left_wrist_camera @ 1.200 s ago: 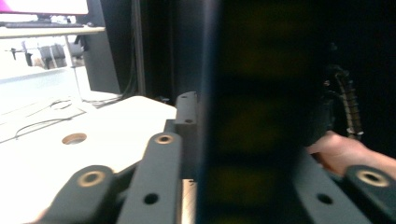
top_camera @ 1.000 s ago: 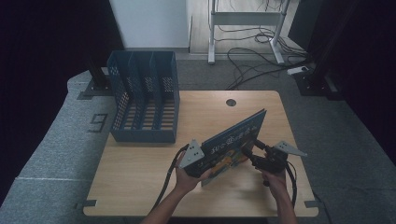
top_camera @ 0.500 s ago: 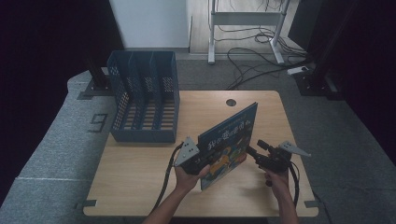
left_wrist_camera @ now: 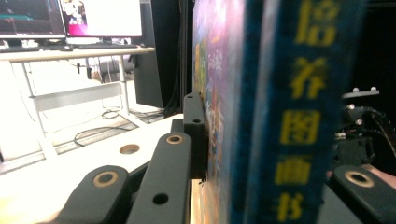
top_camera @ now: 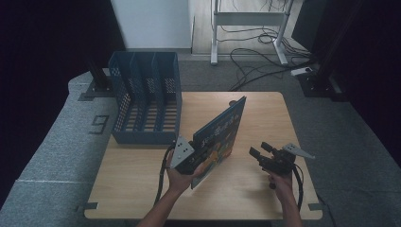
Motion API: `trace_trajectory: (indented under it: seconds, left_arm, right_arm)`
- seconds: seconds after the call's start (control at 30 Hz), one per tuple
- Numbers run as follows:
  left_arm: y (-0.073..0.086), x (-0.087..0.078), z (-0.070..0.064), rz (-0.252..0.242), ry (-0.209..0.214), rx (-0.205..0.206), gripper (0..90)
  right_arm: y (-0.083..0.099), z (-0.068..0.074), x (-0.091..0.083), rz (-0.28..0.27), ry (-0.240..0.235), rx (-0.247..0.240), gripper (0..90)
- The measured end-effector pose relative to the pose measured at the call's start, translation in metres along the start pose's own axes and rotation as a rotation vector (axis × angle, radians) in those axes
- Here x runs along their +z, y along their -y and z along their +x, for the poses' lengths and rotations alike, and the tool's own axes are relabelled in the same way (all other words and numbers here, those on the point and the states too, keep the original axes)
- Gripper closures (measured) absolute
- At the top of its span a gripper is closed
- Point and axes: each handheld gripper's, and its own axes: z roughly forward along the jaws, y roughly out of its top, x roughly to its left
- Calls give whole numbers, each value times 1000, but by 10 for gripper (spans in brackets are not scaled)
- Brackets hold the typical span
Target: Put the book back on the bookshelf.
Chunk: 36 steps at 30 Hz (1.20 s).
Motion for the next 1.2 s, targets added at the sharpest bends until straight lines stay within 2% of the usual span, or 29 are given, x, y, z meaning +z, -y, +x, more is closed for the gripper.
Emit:
trace_trajectory:
  seconds: [0.17, 0.3, 0.4, 0.43, 0.5, 0.6, 0.7, 0.8, 1.0, 1.2]
  left_arm:
    - [-9, -12, 6, -24, 6, -23, 815]
    - [-15, -21, 10, -28, -2, -18, 815]
    - [-18, -25, 13, -23, -18, -11, 815]
    - [-20, -28, 14, -27, -35, -3, 817]
    - [-22, -29, 15, -26, -40, -1, 816]
    - [-26, -33, 19, -23, -46, -15, 817]
    - [-30, -38, 26, -44, -54, -52, 817]
    - [-33, -40, 28, -46, -61, -52, 817]
    - [-37, -47, 33, -45, -89, -21, 817]
    - [-39, -53, 38, -55, -99, -31, 818]
  right_arm:
    - [3, 0, 3, 11, 4, -3, 247]
    - [7, -1, 4, 33, 16, -3, 248]
    - [9, -1, 8, 54, 37, -24, 248]
    - [10, -1, 10, 65, 37, -34, 249]
    - [11, -1, 11, 71, 38, -36, 249]
    - [12, 0, 13, 85, 39, -37, 249]
    - [13, 0, 13, 95, 42, -47, 250]
    - [13, 0, 14, 102, 44, -47, 250]
    - [18, -2, 20, 154, 84, -68, 250]
    - [22, -2, 23, 191, 106, -78, 250]
